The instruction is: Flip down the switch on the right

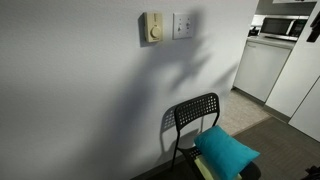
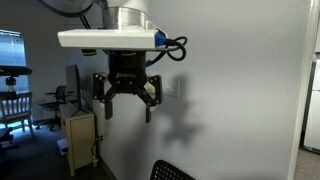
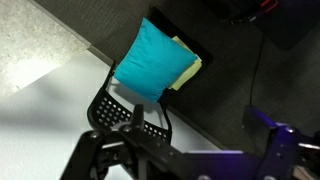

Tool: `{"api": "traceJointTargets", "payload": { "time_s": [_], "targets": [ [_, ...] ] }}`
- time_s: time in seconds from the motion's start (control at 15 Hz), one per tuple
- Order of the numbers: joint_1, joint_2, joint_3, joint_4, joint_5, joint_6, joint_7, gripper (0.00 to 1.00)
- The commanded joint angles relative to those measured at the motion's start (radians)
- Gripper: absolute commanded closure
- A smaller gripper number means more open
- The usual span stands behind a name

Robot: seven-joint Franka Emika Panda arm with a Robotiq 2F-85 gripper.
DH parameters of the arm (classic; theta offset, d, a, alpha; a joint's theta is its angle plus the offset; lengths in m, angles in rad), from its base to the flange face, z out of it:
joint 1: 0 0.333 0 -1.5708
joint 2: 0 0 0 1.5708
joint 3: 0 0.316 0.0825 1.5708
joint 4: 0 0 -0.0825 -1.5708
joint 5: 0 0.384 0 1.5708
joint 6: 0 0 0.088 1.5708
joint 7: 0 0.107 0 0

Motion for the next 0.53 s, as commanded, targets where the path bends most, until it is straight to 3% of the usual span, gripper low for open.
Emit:
{"api": "traceJointTargets", "payload": {
  "time_s": [0.0,0.13,0.27,0.33,0.47],
  "targets": [
    [0.001,0.098,0.075,0.056,-0.056,0.022,-0.092,0.0],
    [0.012,0.141,0.109,0.077,-0.073,0.019,-0.14,0.0],
    [0.001,0.206,0.135,0.13,-0.061,-0.111,-0.129,0.0],
    [-0.007,0.127,0.14,0.058,-0.05,-0.018,-0.11,0.0],
    [-0.007,0.172,0.153,0.088,-0.051,-0.07,-0.109,0.0]
  ]
}}
